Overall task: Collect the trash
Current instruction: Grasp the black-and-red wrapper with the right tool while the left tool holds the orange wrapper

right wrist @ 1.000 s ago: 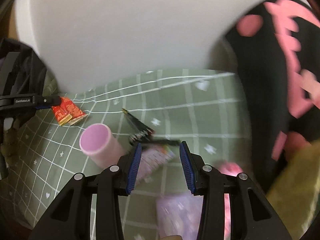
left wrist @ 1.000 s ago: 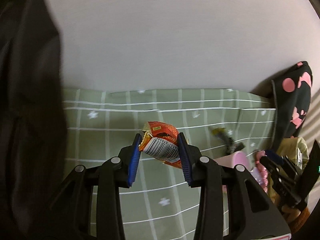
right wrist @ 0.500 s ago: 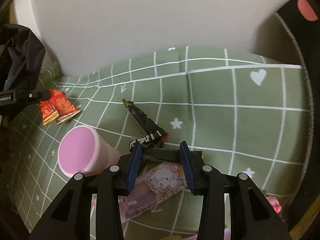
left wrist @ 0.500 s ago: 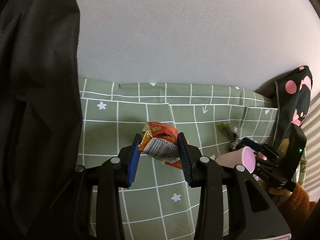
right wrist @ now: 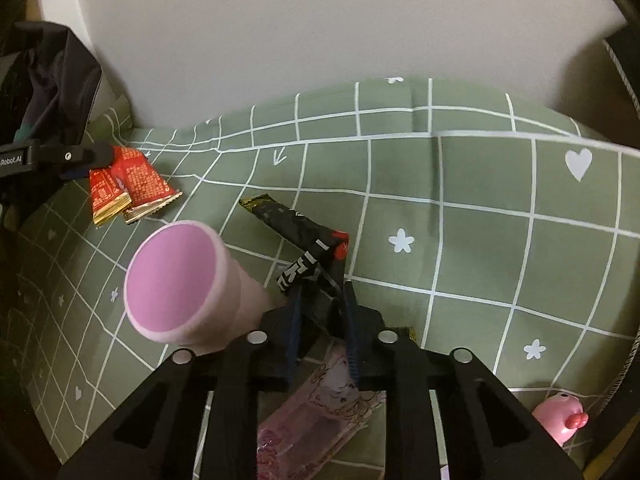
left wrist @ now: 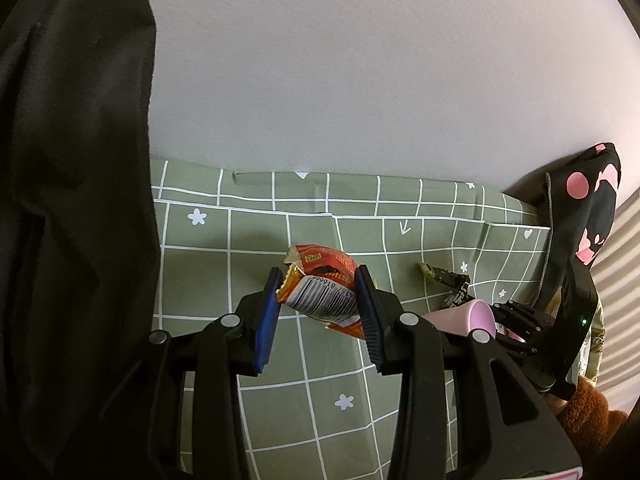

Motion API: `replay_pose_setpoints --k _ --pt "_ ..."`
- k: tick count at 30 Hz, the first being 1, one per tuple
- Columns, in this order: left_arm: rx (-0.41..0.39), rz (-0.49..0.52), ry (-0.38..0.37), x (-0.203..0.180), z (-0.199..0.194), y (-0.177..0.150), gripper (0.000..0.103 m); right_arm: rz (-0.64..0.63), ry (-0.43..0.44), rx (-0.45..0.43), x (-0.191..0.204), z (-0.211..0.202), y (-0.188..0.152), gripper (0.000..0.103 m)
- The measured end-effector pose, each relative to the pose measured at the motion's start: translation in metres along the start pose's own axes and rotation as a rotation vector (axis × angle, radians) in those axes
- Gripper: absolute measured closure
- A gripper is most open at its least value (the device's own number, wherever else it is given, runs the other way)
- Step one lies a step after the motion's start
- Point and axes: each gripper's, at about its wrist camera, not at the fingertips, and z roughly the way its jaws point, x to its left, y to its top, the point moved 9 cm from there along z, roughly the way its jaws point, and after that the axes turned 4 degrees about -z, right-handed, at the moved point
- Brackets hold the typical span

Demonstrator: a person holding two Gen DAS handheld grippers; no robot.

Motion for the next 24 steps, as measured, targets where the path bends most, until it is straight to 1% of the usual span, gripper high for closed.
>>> replay_pose_setpoints --k 5,11,17,24 --pt "0.0 0.012 -0.017 -0.008 0.001 0.0 0.068 0.032 -0.044 -0.022 -0.011 -0.015 0.004 0.087" --pt "-0.004 0.034 -0.043 -0.024 0.0 -0.001 0.068 0.076 -0.089 -0.06 -0.027 -0.055 0.002 0.088" --pt "-0.029 0.076 -0.069 -0.049 -0.009 0.002 0.068 0.118 -0.129 -0.104 -0.035 -0.087 -0.001 0.088" --pt "-0.07 0.141 -0.121 -0.087 -0.03 0.002 0.068 0.161 -0.182 -0.179 -0.046 -0.135 -0.015 0.088"
